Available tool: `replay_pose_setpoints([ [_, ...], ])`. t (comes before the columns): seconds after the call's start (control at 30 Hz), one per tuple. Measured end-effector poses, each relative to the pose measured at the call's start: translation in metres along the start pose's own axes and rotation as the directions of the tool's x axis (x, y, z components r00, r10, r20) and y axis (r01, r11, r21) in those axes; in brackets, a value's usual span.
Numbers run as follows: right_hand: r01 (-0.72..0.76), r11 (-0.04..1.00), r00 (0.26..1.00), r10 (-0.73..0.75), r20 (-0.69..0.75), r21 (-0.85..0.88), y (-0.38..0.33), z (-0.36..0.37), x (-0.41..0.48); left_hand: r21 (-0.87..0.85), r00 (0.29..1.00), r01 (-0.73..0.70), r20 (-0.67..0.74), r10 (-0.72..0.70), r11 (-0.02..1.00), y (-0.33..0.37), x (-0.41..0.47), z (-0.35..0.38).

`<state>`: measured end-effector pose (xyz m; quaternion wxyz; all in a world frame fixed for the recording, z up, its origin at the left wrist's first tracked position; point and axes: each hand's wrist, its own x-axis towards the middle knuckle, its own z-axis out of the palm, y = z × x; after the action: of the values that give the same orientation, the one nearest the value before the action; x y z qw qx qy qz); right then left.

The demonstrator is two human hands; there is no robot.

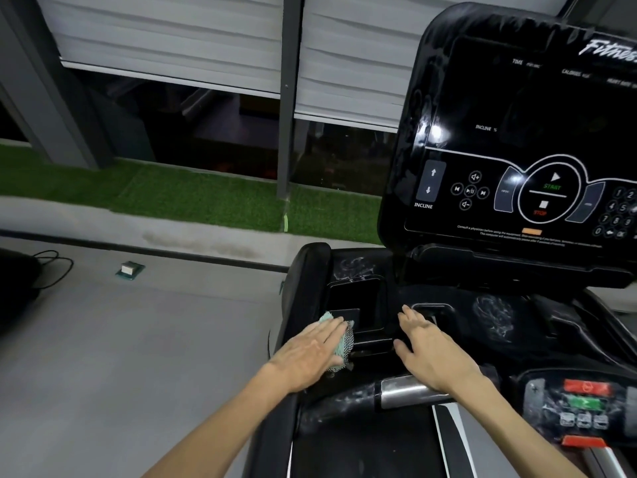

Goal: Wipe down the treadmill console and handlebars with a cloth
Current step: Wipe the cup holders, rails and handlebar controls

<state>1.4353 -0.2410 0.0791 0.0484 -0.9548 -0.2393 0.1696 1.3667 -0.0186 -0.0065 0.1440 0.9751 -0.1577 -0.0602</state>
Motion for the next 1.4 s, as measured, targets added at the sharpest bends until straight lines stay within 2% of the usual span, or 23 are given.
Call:
replay_pose_setpoints([
  [0.27,-0.006,1.000,1.000,0.006,-0.003,-0.018,-0.003,-0.001,0.000,-0.137,0.999,-0.007,-0.034,0.002,0.991,0.032,0.025,-0.005],
  [0.47,0.017,1.000,1.000,-0.017,-0.022,-0.026,-0.002,-0.001,-0.001,-0.115,0.999,0.030,-0.029,-0.034,0.993,0.061,0.058,-0.004],
  [0.73,0.009,1.000,1.000,-0.009,-0.015,0.014,0.000,-0.003,-0.002,-0.108,0.998,-0.066,-0.029,0.064,0.992,0.027,0.040,-0.014],
  [0.83,0.005,1.000,1.000,-0.004,-0.015,0.021,-0.001,-0.003,-0.003,-0.041,0.992,-0.038,-0.119,0.032,0.998,-0.004,0.038,-0.027],
  [0.97,-0.001,1.000,1.000,0.001,-0.012,0.019,0.000,-0.003,-0.003,-0.056,0.969,0.069,-0.235,-0.080,0.996,-0.034,0.042,-0.044],
  [1.13,-0.006,1.000,1.000,0.007,-0.011,0.021,0.001,-0.003,-0.002,-0.014,0.905,0.092,-0.417,-0.089,0.996,-0.039,0.039,-0.021],
  [1.27,-0.006,1.000,1.000,0.006,-0.010,0.012,0.001,-0.002,-0.001,-0.055,0.908,0.110,-0.401,-0.123,0.992,-0.048,0.032,-0.008],
  [1.4,-0.008,1.000,1.000,0.008,-0.006,0.001,0.001,-0.001,0.000,-0.150,0.955,0.001,-0.292,-0.045,0.989,-0.053,0.026,-0.008],
])
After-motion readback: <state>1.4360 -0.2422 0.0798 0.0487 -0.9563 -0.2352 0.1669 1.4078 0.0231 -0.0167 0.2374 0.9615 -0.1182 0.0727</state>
